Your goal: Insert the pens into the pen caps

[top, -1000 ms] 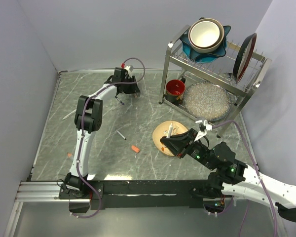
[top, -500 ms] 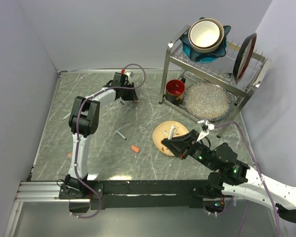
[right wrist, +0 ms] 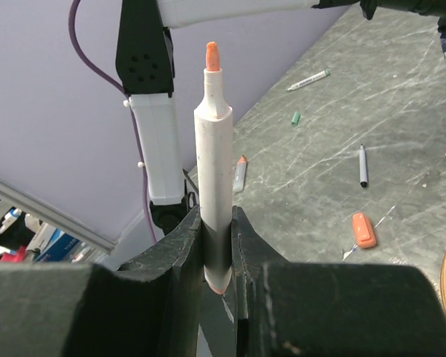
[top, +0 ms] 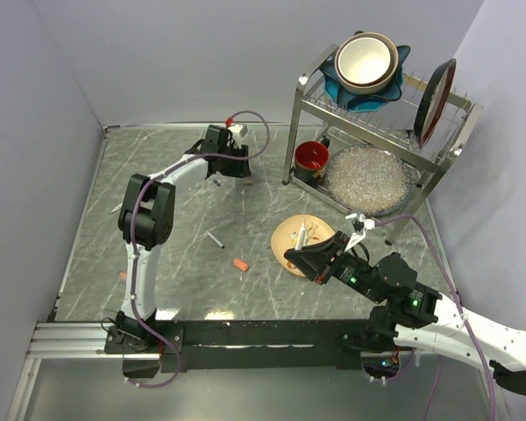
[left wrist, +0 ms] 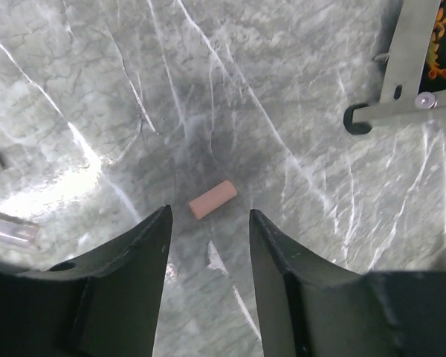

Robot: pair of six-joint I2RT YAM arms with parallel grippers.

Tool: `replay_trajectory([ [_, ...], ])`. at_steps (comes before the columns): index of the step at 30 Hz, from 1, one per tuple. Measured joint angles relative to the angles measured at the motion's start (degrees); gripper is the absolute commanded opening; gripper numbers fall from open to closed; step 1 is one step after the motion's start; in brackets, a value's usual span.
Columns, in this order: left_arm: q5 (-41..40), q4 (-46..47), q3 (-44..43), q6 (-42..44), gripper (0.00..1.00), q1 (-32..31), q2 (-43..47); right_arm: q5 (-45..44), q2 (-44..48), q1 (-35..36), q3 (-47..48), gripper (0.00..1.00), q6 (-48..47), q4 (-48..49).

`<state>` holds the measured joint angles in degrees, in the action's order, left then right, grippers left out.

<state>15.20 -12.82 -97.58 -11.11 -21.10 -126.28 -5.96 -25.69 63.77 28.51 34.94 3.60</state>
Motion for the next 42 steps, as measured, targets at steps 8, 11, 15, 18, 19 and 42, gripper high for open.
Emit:
replay_trajectory([
  [8, -1.4, -4.8, -7.2, 7.8, 0.53, -1.2, -3.2, 0.5, 0.8, 0.0, 0.0, 0.00, -0.1, -0.2],
  [11, -3.2, -5.8, -8.4, 10.1, 0.52, -2.5, -4.7, 1.1, 1.2, 0.0, 0.0, 0.00, -0.1, -0.2],
  [15, -4.7, -6.3, -8.7, 11.6, 0.51, -3.8, -6.8, 1.2, 1.5, 0.0, 0.0, 0.00, -0.1, -0.2],
  [18, -6.4, -6.7, -8.9, 12.7, 0.48, -4.7, -7.9, 1.2, 1.6, 0.0, 0.0, 0.00, -0.1, -0.2],
  [19, -6.8, -6.8, -8.9, 12.8, 0.44, -4.8, -7.9, 1.2, 1.6, 0.0, 0.0, 0.00, -0.1, -0.2],
  [42, -14.5, -1.7, 0.8, 11.9, 0.35, -6.1, -2.9, 1.6, 2.5, 0.0, 0.0, 0.00, 1.4, -0.1],
])
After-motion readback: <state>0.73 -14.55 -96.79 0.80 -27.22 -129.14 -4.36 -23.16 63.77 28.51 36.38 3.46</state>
